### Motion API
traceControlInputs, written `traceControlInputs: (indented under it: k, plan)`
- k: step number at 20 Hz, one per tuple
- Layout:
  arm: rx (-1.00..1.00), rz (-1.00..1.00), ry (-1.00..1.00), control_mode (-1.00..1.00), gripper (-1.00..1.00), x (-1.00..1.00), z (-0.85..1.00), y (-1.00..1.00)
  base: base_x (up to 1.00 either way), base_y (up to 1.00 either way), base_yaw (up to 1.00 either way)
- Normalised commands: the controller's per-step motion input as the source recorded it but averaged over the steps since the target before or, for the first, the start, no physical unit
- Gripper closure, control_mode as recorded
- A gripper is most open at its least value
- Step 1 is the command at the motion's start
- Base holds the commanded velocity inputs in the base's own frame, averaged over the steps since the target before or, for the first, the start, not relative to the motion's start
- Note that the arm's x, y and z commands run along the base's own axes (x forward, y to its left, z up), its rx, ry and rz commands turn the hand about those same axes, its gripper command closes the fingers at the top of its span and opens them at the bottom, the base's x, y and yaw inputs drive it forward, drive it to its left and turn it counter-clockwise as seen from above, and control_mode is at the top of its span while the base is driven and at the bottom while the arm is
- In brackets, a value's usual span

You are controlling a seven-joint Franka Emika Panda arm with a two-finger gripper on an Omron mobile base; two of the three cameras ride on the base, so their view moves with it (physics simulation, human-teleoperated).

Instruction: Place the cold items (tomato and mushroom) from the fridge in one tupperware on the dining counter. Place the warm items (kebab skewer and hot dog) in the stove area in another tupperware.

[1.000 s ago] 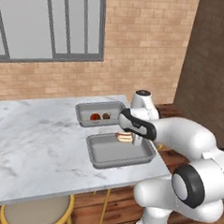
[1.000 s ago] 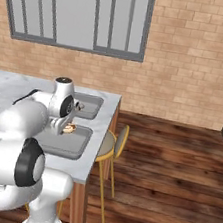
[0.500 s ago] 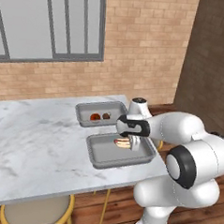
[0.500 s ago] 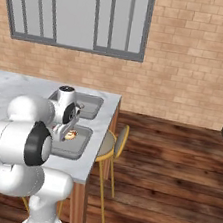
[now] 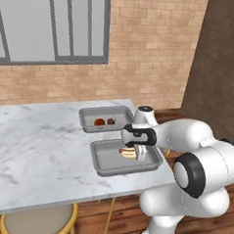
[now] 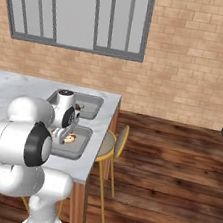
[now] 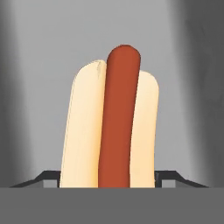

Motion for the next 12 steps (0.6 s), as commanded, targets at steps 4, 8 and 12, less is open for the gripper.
traceControlInputs:
  k: [4,8,12]
  plan:
    - [0.0,0.0,0.0,-1.0,-1.0,0.0,0.0,0.0,0.0,0.0,0.0]
    - [0.0,0.0,0.0,-1.0,-1.0,0.0,0.0,0.0,0.0,0.0,0.0]
    - [-0.06,-0.01,0.03,-1.0,-1.0,0.0,0.1,0.07,0.0,0.0,0.0]
